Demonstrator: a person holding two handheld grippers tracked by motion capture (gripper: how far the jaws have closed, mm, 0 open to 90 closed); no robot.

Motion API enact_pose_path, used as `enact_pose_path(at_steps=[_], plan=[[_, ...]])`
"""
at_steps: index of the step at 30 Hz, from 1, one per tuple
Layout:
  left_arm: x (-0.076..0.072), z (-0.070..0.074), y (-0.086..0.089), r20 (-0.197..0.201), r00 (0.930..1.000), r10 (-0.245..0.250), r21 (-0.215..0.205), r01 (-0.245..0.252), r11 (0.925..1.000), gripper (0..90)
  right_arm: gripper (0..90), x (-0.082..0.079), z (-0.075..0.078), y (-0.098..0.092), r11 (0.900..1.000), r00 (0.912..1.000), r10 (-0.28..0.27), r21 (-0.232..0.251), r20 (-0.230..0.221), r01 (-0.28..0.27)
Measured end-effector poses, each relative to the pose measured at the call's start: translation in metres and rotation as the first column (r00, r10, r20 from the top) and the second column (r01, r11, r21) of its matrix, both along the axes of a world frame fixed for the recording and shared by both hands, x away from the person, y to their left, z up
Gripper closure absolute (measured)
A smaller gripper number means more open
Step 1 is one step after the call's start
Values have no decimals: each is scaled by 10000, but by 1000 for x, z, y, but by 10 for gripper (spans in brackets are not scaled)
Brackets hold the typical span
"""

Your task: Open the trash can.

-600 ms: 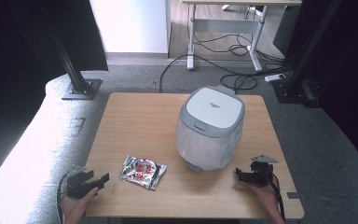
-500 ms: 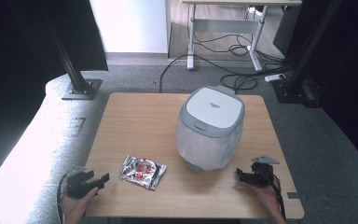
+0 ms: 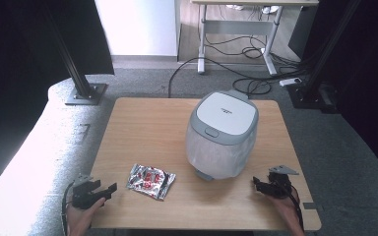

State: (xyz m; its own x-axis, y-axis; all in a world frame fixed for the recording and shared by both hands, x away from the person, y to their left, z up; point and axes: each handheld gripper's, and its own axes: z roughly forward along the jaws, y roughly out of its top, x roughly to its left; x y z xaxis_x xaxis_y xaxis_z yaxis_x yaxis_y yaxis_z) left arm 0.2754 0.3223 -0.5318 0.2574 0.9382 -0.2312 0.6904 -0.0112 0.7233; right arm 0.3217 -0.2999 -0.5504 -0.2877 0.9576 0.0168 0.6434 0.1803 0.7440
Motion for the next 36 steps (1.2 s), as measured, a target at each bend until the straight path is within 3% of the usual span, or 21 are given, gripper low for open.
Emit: enact_pose_path(at_steps=[10, 15, 17, 18, 25, 30, 36], plan=[[0, 0, -4, -52, 9999, -136, 19, 136, 9999, 259, 381, -9, 23, 0, 9986, 9959, 262, 442, 864, -301], [0, 0, -7, -62, 9998, -169, 55, 170, 9998, 259, 522, -16, 39, 1, 9959, 9888, 606, 584, 1361, -691], [0, 0, -7, -93, 9998, -197, 69, 198, 9998, 259, 542, -17, 41, 1, 9961, 9886, 600, 557, 1383, -683], [0, 0, -8, -104, 9997, -201, 74, 202, 9998, 259, 600, -18, 45, 0, 9959, 9878, 564, 619, 1453, -660], [0, -1, -8, -156, 9998, -146, 90, 147, 9999, 259, 688, -22, 54, -4, 9930, 9835, 572, 925, 1718, -739], [0, -1, -9, -132, 9996, -234, 126, 236, 9996, 259, 768, -26, 61, -6, 9873, 9782, 848, 1167, 1898, -1082], [0, -3, -8, -244, 9992, -317, 137, 320, 9994, 260, 851, -28, 74, -2, 9750, 9636, 1446, 1336, 2249, -1775]])
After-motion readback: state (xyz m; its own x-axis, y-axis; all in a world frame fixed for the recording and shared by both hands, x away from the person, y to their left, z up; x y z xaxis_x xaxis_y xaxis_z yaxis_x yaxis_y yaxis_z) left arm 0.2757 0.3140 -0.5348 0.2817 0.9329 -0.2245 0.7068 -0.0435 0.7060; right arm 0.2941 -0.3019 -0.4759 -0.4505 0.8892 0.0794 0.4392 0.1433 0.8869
